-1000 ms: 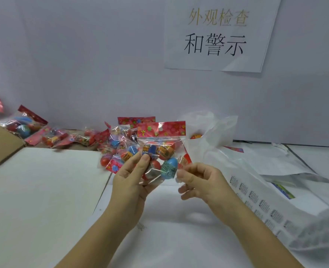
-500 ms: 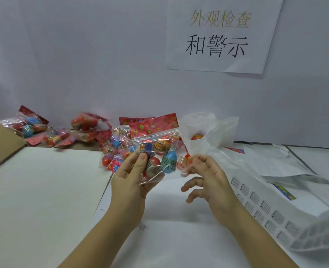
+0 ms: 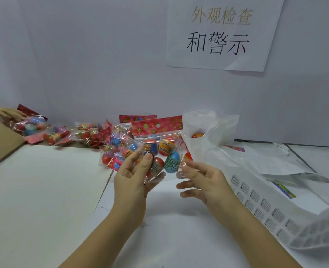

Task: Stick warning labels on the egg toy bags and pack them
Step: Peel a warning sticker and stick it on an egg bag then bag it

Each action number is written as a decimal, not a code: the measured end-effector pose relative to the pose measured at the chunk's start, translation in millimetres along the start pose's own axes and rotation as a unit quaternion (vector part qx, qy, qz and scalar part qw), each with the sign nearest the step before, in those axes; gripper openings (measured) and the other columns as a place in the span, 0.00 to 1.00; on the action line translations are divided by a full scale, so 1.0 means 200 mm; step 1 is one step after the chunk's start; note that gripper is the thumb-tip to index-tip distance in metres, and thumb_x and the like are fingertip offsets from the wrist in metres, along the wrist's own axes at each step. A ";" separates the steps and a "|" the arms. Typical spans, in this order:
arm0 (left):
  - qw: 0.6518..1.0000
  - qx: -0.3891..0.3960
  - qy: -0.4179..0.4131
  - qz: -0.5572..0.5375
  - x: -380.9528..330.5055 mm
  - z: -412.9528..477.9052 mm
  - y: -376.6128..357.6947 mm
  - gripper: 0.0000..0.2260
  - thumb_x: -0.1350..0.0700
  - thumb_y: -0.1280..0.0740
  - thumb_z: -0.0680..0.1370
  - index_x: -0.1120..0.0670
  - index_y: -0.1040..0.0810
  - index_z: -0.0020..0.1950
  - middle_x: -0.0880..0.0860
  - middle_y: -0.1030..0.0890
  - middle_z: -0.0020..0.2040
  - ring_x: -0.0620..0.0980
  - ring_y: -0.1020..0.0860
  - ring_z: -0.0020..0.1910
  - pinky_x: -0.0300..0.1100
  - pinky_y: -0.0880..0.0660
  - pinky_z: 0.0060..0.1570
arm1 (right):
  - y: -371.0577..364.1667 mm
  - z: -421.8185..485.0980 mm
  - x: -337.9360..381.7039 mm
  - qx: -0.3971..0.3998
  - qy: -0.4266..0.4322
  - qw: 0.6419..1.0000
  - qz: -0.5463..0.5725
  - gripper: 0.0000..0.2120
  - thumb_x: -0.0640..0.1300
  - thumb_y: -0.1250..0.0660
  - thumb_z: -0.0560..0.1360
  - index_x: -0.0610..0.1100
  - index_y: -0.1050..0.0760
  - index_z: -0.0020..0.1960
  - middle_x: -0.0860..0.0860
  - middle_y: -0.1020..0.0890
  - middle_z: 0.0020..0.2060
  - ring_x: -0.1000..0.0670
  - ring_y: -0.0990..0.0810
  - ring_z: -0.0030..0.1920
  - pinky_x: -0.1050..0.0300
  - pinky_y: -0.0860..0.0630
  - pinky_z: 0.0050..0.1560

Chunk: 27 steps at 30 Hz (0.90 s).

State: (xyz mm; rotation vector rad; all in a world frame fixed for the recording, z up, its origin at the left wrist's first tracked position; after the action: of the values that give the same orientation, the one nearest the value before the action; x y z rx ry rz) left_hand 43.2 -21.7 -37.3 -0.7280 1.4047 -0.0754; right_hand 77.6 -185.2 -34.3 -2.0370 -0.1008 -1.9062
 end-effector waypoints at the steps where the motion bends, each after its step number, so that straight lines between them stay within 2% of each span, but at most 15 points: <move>1: 1.000 0.002 -0.005 0.007 0.00 0.00 0.00 0.19 0.53 0.29 0.67 0.50 0.20 0.58 0.50 0.14 0.47 0.50 0.15 0.46 0.42 0.19 0.35 | 0.00 0.00 0.00 0.002 -0.003 1.000 -0.006 0.18 0.48 0.28 0.63 0.43 0.20 0.52 0.46 0.15 0.38 0.47 0.16 0.36 0.57 0.21 0.33; 6: 0.999 -0.005 -0.012 0.030 0.00 0.00 0.00 0.19 0.52 0.28 0.65 0.49 0.20 0.56 0.47 0.14 0.45 0.49 0.15 0.47 0.43 0.18 0.36 | 0.02 0.00 0.02 -0.027 0.044 0.997 -0.054 0.06 0.45 0.30 0.71 0.43 0.18 0.44 0.48 0.16 0.34 0.49 0.16 0.34 0.57 0.21 0.31; 8: 0.999 -0.015 -0.009 0.030 0.00 0.00 0.01 0.19 0.52 0.27 0.63 0.49 0.19 0.54 0.46 0.14 0.44 0.49 0.15 0.47 0.43 0.18 0.37 | 0.02 0.00 0.02 -0.027 0.041 0.997 -0.053 0.05 0.44 0.31 0.73 0.42 0.19 0.44 0.48 0.16 0.34 0.48 0.16 0.35 0.56 0.20 0.32; 10: 0.999 -0.008 -0.012 0.035 -0.01 0.00 0.01 0.19 0.52 0.27 0.62 0.48 0.19 0.53 0.46 0.13 0.44 0.49 0.15 0.47 0.43 0.17 0.37 | 0.01 -0.01 0.01 -0.015 0.015 1.000 -0.022 0.07 0.45 0.31 0.73 0.42 0.19 0.49 0.46 0.15 0.39 0.47 0.15 0.40 0.54 0.20 0.35; 12: 0.999 0.010 -0.017 0.046 -0.02 -0.01 0.00 0.19 0.52 0.26 0.61 0.47 0.19 0.52 0.48 0.13 0.44 0.50 0.15 0.45 0.45 0.17 0.37 | -0.01 -0.02 0.01 0.009 -0.008 0.999 0.034 0.17 0.50 0.28 0.68 0.44 0.21 0.55 0.46 0.15 0.45 0.46 0.15 0.45 0.52 0.19 0.38; 14: 0.998 0.012 -0.021 0.064 -0.02 -0.02 -0.01 0.19 0.52 0.26 0.61 0.47 0.19 0.52 0.48 0.13 0.45 0.50 0.15 0.47 0.47 0.16 0.39 | -0.02 -0.02 0.03 0.025 0.000 0.999 0.041 0.26 0.53 0.26 0.62 0.47 0.22 0.58 0.48 0.14 0.47 0.45 0.15 0.47 0.53 0.18 0.39; 16: 0.997 0.007 -0.028 0.075 -0.01 -0.03 -0.01 0.18 0.51 0.28 0.63 0.48 0.18 0.53 0.46 0.14 0.44 0.49 0.15 0.47 0.47 0.16 0.40 | -0.02 -0.02 0.04 0.008 0.019 0.999 0.029 0.23 0.50 0.26 0.61 0.47 0.21 0.56 0.47 0.14 0.45 0.45 0.14 0.44 0.56 0.19 0.37; 19: 0.998 0.008 -0.024 0.049 -0.01 -0.04 -0.02 0.15 0.49 0.30 0.66 0.51 0.17 0.51 0.48 0.13 0.44 0.50 0.14 0.42 0.42 0.18 0.34 | 0.01 -0.01 0.04 -0.023 0.029 0.998 0.045 0.19 0.46 0.27 0.63 0.44 0.20 0.54 0.45 0.14 0.43 0.45 0.15 0.39 0.57 0.19 0.35; 22: 0.999 -0.008 -0.018 0.046 0.00 -0.03 -0.01 0.09 0.51 0.30 0.66 0.52 0.16 0.44 0.50 0.13 0.42 0.52 0.14 0.41 0.39 0.20 0.32 | 0.02 0.00 0.04 -0.024 0.035 0.998 0.053 0.19 0.45 0.26 0.63 0.44 0.19 0.53 0.44 0.14 0.44 0.45 0.15 0.39 0.58 0.20 0.35; 27: 0.998 -0.025 -0.016 0.059 0.01 -0.03 0.00 0.04 0.57 0.30 0.73 0.56 0.17 0.43 0.53 0.14 0.41 0.53 0.14 0.40 0.39 0.20 0.32 | 0.04 -0.01 0.04 -0.041 0.040 0.997 0.049 0.21 0.45 0.25 0.62 0.46 0.20 0.54 0.45 0.14 0.44 0.44 0.14 0.41 0.57 0.20 0.34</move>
State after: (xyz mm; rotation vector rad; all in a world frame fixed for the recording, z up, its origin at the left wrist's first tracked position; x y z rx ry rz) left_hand 38.7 -24.5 -39.7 -0.6838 1.4201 0.0633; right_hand 79.1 -193.7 -28.2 -1.9745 0.0972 -1.9578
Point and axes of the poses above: each hand's wrist, its own z-axis towards the middle knuckle, its own y-axis out of the back of the hand, x = y × z, the point moved 4 cm from there along z, towards the middle knuckle
